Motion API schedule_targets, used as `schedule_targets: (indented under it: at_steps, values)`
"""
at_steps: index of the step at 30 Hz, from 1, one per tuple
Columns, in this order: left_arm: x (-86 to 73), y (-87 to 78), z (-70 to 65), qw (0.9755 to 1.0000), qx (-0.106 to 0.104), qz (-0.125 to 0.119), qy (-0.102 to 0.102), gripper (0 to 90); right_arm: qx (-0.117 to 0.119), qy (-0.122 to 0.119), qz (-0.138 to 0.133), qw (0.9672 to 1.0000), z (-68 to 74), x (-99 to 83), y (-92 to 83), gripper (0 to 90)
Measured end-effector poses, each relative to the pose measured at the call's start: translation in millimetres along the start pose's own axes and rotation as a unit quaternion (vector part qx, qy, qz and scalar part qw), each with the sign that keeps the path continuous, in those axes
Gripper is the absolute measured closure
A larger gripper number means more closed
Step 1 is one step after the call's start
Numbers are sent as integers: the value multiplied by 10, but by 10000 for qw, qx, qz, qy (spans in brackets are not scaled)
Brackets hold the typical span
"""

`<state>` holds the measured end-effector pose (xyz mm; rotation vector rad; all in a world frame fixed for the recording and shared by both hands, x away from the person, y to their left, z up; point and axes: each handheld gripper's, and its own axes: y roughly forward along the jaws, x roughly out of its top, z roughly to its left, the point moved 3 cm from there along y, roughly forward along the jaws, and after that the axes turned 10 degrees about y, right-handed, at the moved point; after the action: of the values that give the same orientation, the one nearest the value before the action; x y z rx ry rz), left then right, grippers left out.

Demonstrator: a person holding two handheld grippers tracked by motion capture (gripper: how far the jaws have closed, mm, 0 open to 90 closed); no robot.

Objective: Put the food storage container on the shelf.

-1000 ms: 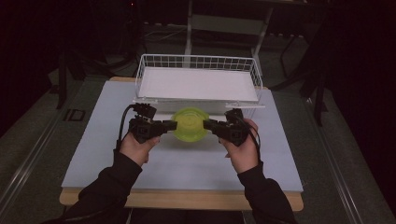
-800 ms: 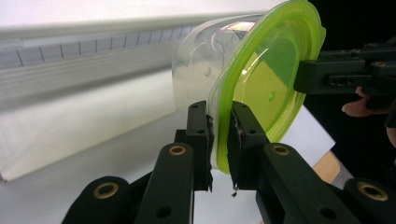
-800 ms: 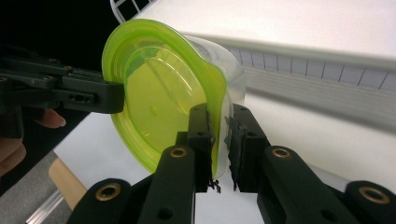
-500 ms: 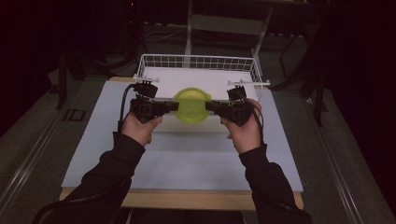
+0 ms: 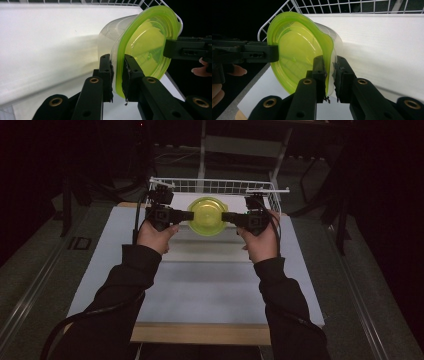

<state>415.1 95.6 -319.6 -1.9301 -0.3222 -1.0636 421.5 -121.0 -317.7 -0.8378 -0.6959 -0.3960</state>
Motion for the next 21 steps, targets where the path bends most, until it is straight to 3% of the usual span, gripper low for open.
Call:
schedule_targets:
  at_steps: [8,12,14,16,19,21]
  values:
    - [70,122,75,9998,-35,108,-181,796,-143,167,202,9996,-47,126,56,802]
    - [86,151,101,9996,-95,98,-266,788,-74,289,288,9991,-77,165,74,803]
    - [112,156,98,9997,9,129,-211,783,-120,288,303,9991,-75,184,86,802]
    - [126,157,113,9997,-18,131,-217,771,-125,305,345,9989,-71,206,105,802]
    - [158,167,149,9994,-116,97,-327,725,-40,423,445,9981,-92,237,132,801]
    - [184,181,159,9994,-70,109,-331,718,-19,537,499,9973,-104,270,149,800]
